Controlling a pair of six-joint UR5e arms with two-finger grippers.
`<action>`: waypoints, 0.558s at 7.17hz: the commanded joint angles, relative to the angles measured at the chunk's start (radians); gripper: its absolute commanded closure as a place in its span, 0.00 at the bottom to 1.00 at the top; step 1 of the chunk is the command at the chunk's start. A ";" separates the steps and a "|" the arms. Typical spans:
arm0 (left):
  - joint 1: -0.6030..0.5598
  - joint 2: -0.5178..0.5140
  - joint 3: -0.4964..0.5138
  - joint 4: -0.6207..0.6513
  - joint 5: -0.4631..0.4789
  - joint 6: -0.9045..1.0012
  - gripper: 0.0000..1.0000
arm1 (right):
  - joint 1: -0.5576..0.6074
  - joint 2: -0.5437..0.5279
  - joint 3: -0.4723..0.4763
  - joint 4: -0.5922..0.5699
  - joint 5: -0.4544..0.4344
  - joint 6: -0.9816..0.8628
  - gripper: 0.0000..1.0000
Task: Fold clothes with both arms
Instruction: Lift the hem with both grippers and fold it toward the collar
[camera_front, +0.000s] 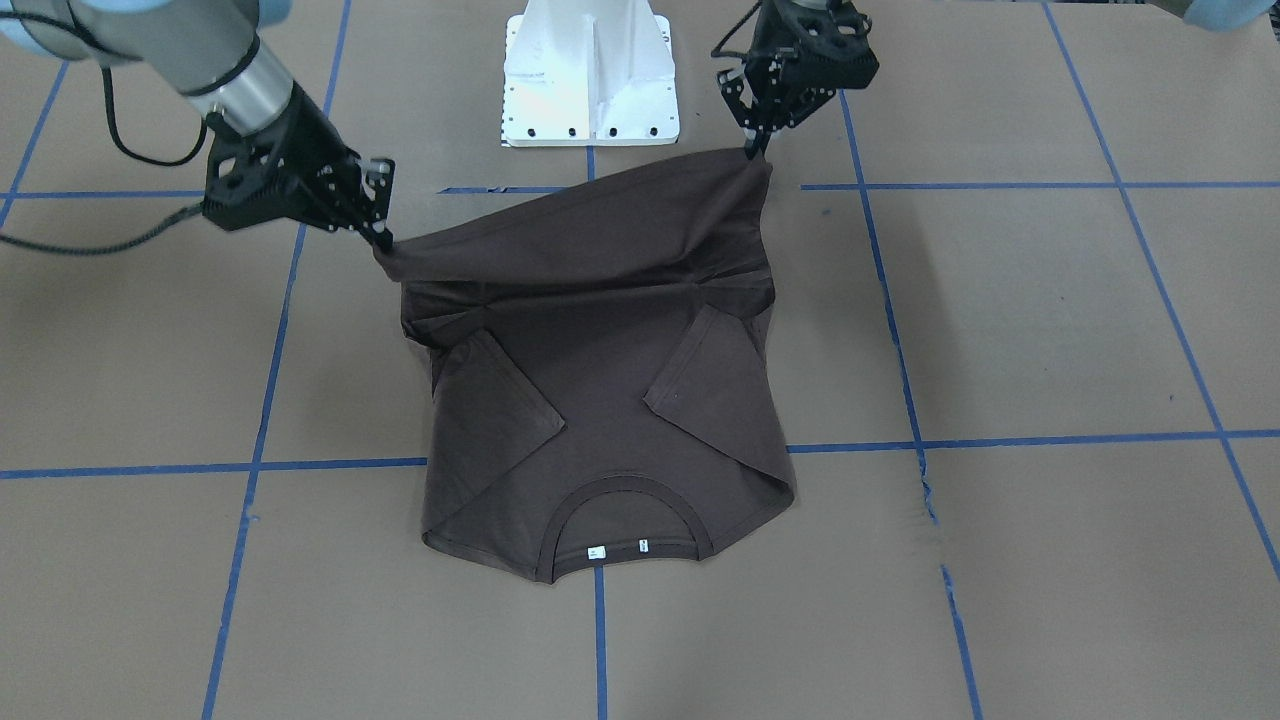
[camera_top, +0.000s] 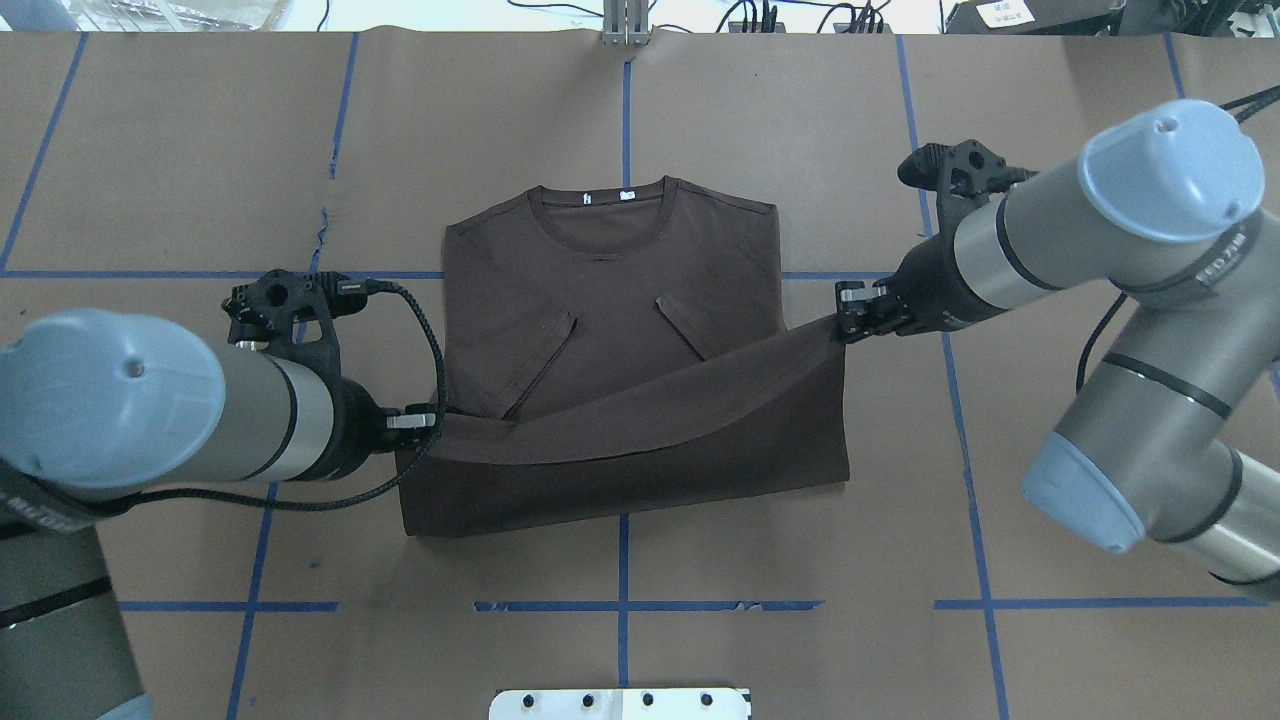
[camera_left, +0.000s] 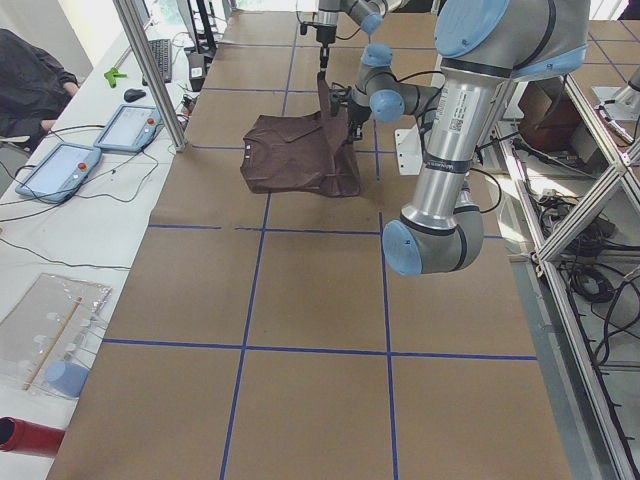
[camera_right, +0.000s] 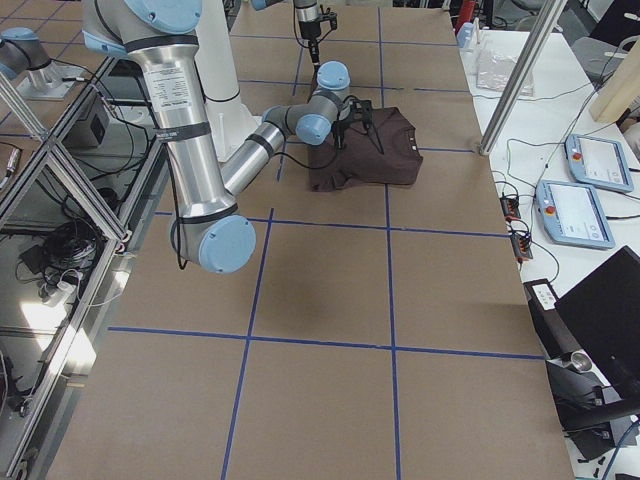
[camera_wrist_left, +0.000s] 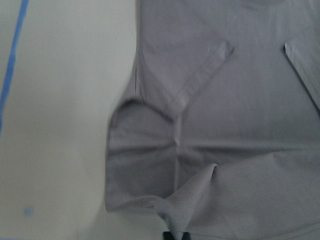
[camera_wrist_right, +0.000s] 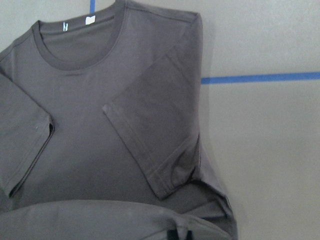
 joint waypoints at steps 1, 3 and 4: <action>-0.095 -0.075 0.171 -0.021 -0.002 0.070 1.00 | 0.065 0.118 -0.170 0.000 0.006 -0.041 1.00; -0.183 -0.095 0.321 -0.131 -0.002 0.133 1.00 | 0.102 0.207 -0.325 0.002 0.008 -0.044 1.00; -0.212 -0.098 0.408 -0.209 0.000 0.138 1.00 | 0.113 0.245 -0.399 0.003 0.012 -0.065 1.00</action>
